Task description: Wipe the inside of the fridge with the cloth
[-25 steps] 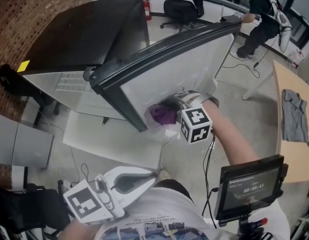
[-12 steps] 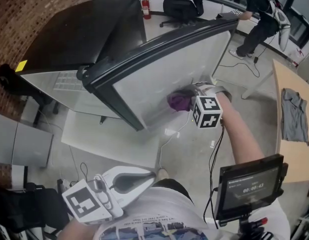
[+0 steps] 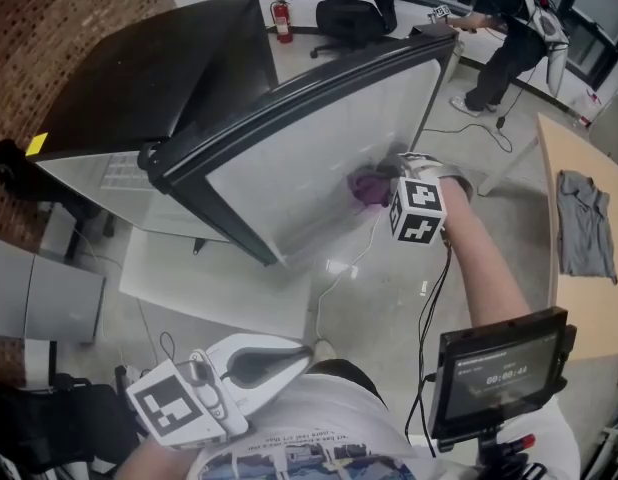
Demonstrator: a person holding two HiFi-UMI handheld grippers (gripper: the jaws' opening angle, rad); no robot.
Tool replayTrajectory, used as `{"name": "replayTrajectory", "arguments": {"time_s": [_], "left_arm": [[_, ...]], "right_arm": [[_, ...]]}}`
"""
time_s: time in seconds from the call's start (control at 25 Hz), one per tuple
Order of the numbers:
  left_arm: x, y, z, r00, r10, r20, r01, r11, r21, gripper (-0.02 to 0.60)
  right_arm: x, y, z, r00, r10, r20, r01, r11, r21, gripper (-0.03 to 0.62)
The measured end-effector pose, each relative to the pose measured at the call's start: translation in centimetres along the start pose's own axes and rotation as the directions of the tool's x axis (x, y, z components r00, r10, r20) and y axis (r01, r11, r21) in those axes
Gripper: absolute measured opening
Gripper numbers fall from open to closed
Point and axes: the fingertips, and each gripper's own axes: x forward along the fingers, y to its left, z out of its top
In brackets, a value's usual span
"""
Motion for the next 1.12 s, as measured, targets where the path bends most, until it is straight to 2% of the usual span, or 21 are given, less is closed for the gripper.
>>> {"name": "replayTrajectory", "arguments": {"time_s": [0.24, 0.44, 0.56, 0.76, 0.92, 1.12], "left_arm": [[0.6, -0.2, 0.2, 1.000, -0.012, 0.005, 0.012, 1.000, 0.003, 0.006], [0.8, -0.4, 0.3, 1.000, -0.020, 0.010, 0.020, 1.000, -0.003, 0.006], [0.7, -0.5, 0.1, 1.000, -0.030, 0.000, 0.030, 1.000, -0.001, 0.006], [0.9, -1.0, 0.1, 0.998, -0.056, 0.002, 0.056, 0.998, 0.008, 0.006], [0.4, -1.6, 0.1, 0.998, -0.063, -0.003, 0.063, 0.998, 0.023, 0.006], [-0.2, -1.8, -0.2, 0.998, -0.068, -0.007, 0.068, 0.998, 0.017, 0.006]], "right_arm": [[-1.5, -1.7, -1.1, 0.997, -0.075, 0.002, 0.074, 0.991, 0.112, 0.078], [-2.9, -3.2, -1.6, 0.987, -0.159, 0.018, 0.151, 0.966, 0.210, 0.078], [-4.4, -4.1, -1.6, 0.971, -0.235, 0.046, 0.211, 0.931, 0.299, 0.078], [-8.3, -5.3, -1.5, 0.923, -0.372, 0.096, 0.296, 0.848, 0.440, 0.078], [-10.4, -4.2, 0.2, 0.896, -0.408, 0.176, 0.250, 0.790, 0.560, 0.078], [-10.3, 0.2, 3.9, 0.891, -0.333, 0.308, 0.031, 0.723, 0.690, 0.078]]}}
